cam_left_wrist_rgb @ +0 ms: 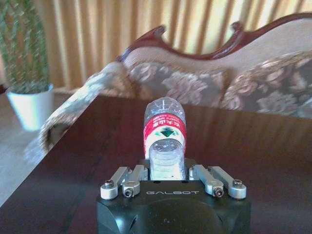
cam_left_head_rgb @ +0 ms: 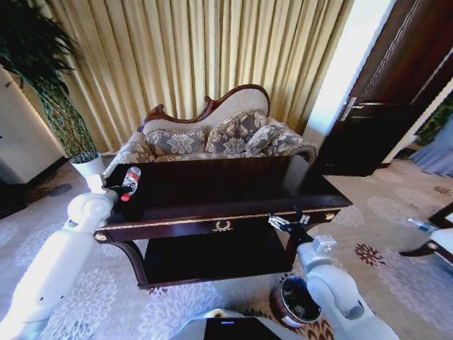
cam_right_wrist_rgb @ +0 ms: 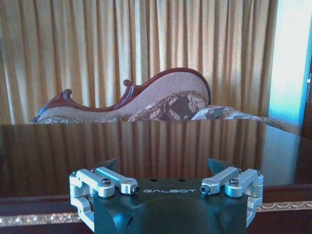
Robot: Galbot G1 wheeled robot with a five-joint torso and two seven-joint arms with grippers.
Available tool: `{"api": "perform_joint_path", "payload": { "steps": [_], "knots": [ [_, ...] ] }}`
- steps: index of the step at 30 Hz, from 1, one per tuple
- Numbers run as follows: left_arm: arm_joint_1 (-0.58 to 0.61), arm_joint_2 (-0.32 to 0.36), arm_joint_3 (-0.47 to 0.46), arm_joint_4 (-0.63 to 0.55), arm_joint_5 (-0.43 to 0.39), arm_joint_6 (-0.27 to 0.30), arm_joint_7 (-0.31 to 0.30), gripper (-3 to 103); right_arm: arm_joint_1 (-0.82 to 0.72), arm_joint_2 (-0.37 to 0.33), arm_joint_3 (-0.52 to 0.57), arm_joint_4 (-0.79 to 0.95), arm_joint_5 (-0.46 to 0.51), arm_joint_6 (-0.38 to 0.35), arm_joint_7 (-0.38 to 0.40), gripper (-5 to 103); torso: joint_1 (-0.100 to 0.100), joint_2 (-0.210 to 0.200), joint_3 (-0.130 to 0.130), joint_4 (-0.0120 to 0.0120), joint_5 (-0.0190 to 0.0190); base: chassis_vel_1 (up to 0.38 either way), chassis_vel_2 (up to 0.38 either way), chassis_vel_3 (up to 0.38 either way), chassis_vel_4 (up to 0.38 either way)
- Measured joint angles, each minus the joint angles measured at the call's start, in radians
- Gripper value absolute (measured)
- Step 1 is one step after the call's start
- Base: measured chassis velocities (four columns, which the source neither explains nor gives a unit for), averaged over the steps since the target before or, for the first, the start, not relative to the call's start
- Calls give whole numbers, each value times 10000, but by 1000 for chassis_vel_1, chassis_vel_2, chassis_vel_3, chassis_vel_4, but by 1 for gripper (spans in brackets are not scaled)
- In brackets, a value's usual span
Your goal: Move to the front of the table and place the trash on the table into the trash bin.
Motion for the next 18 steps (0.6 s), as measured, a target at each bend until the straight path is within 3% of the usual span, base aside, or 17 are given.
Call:
{"api": "perform_joint_path", "payload": {
  "steps": [2, 4, 7, 8, 10, 11, 13, 14, 18],
  "knots": [
    [212, 73, -108, -217, 813, -422, 761, 32, -21, -21, -2, 246, 249, -43, 154, 100, 0, 1, 0, 1, -1, 0, 0, 0, 0],
    [286, 99, -150, -296, 1032, -553, 960, 32, -25, -38, -1, 324, 343, -63, 208, 100, -1, 0, 0, 1, 0, 0, 0, 0, 0],
    [894, 248, -467, -851, 2078, -1380, 2122, 31, -26, -247, 65, 769, 869, -235, 402, 100, 0, 1, 0, -1, -1, 0, 0, 0, 0],
    [894, 248, -467, -851, 2078, -1380, 2122, 31, -26, -247, 65, 769, 869, -235, 402, 100, 0, 1, 0, -1, -1, 0, 0, 0, 0],
    [1353, 338, -681, -1041, 2836, -2050, 3038, 31, -14, -395, 118, 984, 1231, -350, 485, 100, 0, 1, 0, 2, 1, 0, 0, 0, 0],
    [1872, 437, -833, -1228, 3764, -2981, 3857, 31, 22, -583, 154, 1207, 1710, -521, 635, 100, 0, 1, 0, 6, -1, 0, 0, 0, 0],
    [2195, 504, -910, -1423, 4232, -3565, 4119, 31, 91, -751, 172, 1429, 2213, -688, 764, 100, 0, 1, 0, 7, -1, 0, 0, 0, 0],
    [2195, 504, -910, -1423, 4232, -3565, 4119, 31, 91, -751, 172, 1429, 2213, -688, 764, 100, 0, 1, 0, 7, -1, 0, 0, 0, 0],
    [2565, 711, -965, -2063, 4932, -4451, 4252, 31, 491, -1066, 199, 1822, 3834, -1097, 1049, 100, 0, 0, 0, 1, 0, 0, 0, 0, 0]
  ]
}}
